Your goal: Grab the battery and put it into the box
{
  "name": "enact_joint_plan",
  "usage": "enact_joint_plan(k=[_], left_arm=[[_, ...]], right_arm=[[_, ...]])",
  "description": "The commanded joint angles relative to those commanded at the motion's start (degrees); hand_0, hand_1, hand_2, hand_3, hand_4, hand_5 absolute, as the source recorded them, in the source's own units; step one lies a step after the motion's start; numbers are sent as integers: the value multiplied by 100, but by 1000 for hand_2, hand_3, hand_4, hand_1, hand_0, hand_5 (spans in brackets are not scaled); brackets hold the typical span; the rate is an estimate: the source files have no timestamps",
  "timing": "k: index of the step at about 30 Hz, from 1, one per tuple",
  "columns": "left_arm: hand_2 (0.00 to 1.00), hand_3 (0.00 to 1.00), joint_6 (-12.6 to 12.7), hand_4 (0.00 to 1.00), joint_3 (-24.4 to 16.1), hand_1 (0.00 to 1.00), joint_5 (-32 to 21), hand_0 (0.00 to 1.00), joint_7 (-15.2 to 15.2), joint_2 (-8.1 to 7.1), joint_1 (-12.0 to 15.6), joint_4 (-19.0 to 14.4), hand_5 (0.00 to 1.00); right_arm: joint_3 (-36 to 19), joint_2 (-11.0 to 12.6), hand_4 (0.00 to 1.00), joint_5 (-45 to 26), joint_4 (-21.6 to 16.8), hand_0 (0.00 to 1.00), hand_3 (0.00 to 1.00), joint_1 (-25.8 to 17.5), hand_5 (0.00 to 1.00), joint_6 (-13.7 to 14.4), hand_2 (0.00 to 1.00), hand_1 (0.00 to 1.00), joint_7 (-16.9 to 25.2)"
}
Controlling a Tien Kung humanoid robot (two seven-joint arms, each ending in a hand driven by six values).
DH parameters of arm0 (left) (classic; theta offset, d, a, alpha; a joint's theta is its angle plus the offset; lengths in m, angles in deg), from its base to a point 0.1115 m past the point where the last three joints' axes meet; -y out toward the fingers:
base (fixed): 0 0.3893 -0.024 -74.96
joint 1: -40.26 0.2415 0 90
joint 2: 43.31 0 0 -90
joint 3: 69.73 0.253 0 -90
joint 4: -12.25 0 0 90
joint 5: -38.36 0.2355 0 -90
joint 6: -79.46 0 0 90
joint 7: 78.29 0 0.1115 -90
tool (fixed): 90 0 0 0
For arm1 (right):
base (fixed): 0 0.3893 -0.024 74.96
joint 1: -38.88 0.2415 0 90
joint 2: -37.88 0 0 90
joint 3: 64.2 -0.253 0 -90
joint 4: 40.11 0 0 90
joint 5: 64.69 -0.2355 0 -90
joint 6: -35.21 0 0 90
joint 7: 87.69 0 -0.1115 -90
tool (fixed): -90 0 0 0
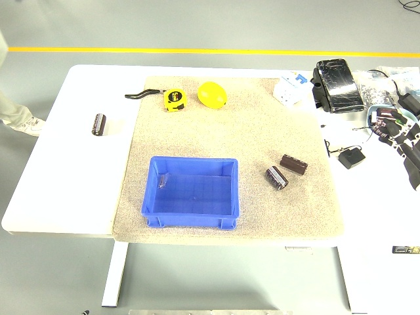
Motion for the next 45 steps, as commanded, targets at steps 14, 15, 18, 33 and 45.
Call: enact_joint_plan(k=[14,15,18,33,45], left_arm=[[880,681,28,777,100,877,-147,793,18,-8,8,0,636],[880,681,31,777,108,877,-161,793,20,-7,11,0,636],[878,683,35,778,172,873,-238,783,27,-6,20,0,637],[876,684,42,778,405,872,-497,780,42,4,15,0,637],[875,682,52,777,486,870,-519,776,7,-2,45,-9,634]], right_arm=[[866,1066,998,2691,629,786,841,1093,481,-643,813,779,1147],[938,1114,998,2912,664,786,841,1172,481,-640,813,779,1252],[1253,1221,998,3656,782,787,840,1463,376,-598,811,778,1594],[3496,1361,998,5650,1468,778,853,2903,295,-309,819,774,2403],[4489,888,998,6236,2155,775,888,3698,246,424,828,773,2653]])
